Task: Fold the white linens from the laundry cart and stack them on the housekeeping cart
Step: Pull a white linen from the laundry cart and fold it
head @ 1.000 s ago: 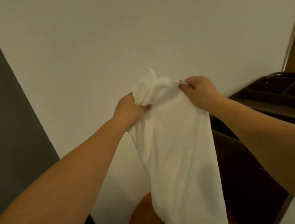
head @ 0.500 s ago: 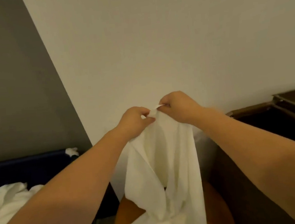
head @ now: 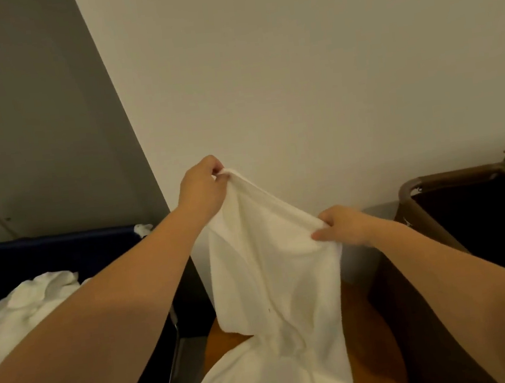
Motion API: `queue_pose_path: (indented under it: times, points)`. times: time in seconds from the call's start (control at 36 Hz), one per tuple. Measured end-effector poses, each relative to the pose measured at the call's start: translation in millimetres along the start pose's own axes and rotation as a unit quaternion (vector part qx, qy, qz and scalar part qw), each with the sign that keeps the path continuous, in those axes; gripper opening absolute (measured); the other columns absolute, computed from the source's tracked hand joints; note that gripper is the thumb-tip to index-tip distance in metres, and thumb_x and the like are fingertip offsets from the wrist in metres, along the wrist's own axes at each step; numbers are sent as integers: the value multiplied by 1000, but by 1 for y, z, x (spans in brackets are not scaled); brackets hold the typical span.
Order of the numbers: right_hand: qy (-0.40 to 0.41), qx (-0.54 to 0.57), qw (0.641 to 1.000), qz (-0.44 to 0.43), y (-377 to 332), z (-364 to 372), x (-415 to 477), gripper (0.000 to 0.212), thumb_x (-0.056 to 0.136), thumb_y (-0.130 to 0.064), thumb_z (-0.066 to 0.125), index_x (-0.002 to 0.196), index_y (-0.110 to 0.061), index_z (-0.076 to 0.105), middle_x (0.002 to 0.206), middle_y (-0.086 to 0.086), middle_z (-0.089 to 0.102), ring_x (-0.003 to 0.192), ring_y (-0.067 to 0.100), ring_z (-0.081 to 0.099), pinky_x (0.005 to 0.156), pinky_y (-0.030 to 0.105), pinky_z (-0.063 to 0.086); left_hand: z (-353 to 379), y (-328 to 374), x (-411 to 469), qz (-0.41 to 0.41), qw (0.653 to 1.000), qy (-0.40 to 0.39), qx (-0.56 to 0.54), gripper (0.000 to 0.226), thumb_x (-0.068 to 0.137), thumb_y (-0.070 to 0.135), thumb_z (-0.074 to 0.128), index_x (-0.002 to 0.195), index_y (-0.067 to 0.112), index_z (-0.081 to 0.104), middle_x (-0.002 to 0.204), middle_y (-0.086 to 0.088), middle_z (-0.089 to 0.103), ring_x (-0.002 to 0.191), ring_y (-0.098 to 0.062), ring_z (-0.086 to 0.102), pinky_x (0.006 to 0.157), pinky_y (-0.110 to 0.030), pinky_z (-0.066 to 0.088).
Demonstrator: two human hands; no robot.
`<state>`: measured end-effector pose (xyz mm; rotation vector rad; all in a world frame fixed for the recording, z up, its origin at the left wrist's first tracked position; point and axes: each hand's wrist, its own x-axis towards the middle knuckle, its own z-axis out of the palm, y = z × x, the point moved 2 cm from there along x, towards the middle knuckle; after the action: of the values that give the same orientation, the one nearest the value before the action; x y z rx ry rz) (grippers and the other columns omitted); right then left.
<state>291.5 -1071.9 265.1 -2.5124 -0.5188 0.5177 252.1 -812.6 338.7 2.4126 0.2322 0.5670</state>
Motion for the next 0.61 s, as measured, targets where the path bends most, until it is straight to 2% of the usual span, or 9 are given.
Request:
queue_pose_path:
  times: [0.11,0.22,0.36,0.47,0.56,0.61]
  points:
    - [102,55,993,6,-5,-2,3,22,94,-31,58,87,-13,68,84,7,68,79,25,66,77,40,55,20,-23,-8,-4,996,-84,27,11,93,27,59,101,20,56,103,3,58,90,-19,56,74,-28,42]
    - [126,77,989,-13,-23,1,6,23,94,-28,59,92,-9,72,87,15,70,79,31,66,74,42,53,46,-36,-27,7,982,-186,-7,34,87,23,69,119,25,57,111,6,54,101,-17,55,80,-26,45]
    - [126,76,988,-47,-44,23,12,17,92,-25,62,96,-13,75,85,0,69,70,10,61,62,22,47,77,-41,-51,3,963,-269,-29,59,77,37,78,130,32,53,106,5,54,95,-15,56,78,-26,47]
    - [121,78,989,-32,-49,40,16,15,90,-26,64,93,-16,75,78,-4,66,65,3,57,60,19,45,92,-44,-63,24,962,-271,-28,47,75,46,76,117,30,62,89,5,54,76,-13,53,70,-27,44]
    - [125,64,990,-24,-48,49,18,16,86,-27,66,82,-14,74,67,-1,64,57,10,56,52,24,42,99,-43,-70,24,957,-283,-52,32,71,51,78,94,32,66,78,5,52,69,-12,49,65,-29,42]
    - [125,61,990,-15,-47,54,18,19,85,-27,67,77,-11,72,61,-1,59,52,12,51,50,25,39,101,-43,-72,25,960,-274,-45,21,76,46,75,77,32,60,72,7,51,66,-13,49,61,-28,40]
